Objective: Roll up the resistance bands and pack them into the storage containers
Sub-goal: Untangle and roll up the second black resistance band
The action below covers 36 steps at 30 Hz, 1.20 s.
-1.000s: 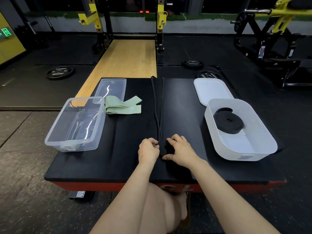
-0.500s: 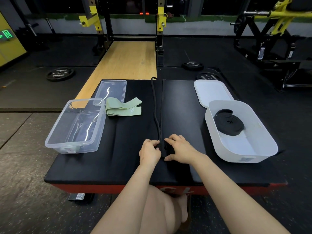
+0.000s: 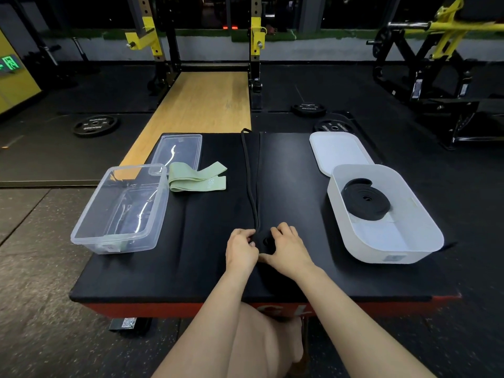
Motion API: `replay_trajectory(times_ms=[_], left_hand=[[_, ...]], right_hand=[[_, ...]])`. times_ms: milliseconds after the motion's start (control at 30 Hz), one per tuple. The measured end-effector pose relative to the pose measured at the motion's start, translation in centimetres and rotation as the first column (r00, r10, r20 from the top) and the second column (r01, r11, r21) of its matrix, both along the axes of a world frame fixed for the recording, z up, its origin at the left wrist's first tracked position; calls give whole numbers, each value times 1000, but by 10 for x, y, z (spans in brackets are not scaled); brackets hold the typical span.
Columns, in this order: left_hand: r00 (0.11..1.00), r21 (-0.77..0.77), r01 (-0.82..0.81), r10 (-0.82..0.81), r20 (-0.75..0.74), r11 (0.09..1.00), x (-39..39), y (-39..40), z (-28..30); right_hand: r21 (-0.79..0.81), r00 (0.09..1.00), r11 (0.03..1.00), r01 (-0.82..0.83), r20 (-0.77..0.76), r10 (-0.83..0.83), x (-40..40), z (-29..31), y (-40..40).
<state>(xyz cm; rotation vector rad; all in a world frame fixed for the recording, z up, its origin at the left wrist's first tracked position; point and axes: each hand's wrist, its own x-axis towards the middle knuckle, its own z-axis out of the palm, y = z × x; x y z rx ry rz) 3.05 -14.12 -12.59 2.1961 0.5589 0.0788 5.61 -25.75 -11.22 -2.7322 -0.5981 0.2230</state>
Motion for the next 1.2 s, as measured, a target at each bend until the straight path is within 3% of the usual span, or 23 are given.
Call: replay_trajectory(times_ms=[267,467,867,1200], left_hand=[[999,19,47,-47,-8,999,-6,2,2],[999,-46,-47,47,-10,998,-8,7,3],[990,-76,-32,21,-141,997,-6,15,16],[995,-100,-23,13,-101,995,-16,10,14]], right_hand=[[-38,991,991,-130,-40,128,9,6,-8],[-125,968,962,-243,-102,231,13,14,-10],[-157,935,928,-339,-165,313,21,19,-9],[-199,907,890,-410,-192,375,24,25,-8]])
